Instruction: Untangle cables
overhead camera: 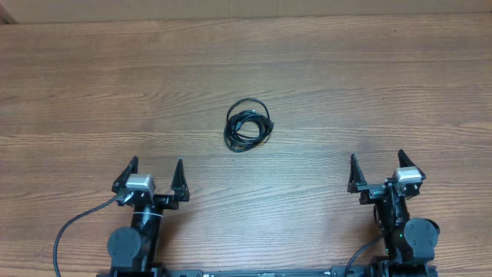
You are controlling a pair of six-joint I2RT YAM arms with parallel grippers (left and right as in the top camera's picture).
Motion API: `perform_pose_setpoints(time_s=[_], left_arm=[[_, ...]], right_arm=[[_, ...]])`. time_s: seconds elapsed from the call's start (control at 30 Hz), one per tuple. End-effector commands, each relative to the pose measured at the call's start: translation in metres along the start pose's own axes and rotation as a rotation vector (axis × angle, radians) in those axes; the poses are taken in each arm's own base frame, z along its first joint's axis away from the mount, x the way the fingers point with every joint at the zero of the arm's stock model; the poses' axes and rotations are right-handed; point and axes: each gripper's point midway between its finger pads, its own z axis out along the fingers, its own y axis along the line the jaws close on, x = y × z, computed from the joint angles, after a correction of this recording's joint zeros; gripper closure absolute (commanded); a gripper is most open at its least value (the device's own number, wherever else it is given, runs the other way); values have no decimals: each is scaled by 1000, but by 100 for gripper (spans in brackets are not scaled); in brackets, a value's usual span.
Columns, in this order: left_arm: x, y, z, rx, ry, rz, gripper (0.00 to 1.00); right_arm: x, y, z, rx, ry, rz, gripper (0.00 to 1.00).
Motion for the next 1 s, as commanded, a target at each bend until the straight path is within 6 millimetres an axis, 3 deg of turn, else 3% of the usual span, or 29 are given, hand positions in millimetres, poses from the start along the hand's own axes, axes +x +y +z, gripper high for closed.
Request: perform_pose_setpoints(time_s=[0.0,0.07,0.2,0.33,0.5,0.6,0.73,0.87,0.97], left_arm=[[-24,-25,-3,137,-95,-14,0],[-48,-33,-8,176,-192,1,0],[-94,-38,-20,193,-332,0,1],[-142,-33,-32,115,-398,44,0],[-187,-37,-28,78,-339,149,0],[-190,-44,-7,114,-151,133,0],[-179,-42,30,107,187,86,0],[-169,-43,59,114,473,55,1],[-160,-61,80,223,633,-18,1]], right_arm=[[-10,33,-3,-193,-45,64,0],[-23,57,-11,-342,-84,110,0],[-61,76,-27,-469,-244,57,0],[-122,65,-44,-397,-464,-8,0],[-174,54,-57,-293,-483,-115,0],[-193,51,-55,-264,-387,-172,0],[-208,42,-41,-229,-176,-140,0],[-202,33,-18,-215,86,-64,0],[-187,33,1,-241,291,-1,0]])
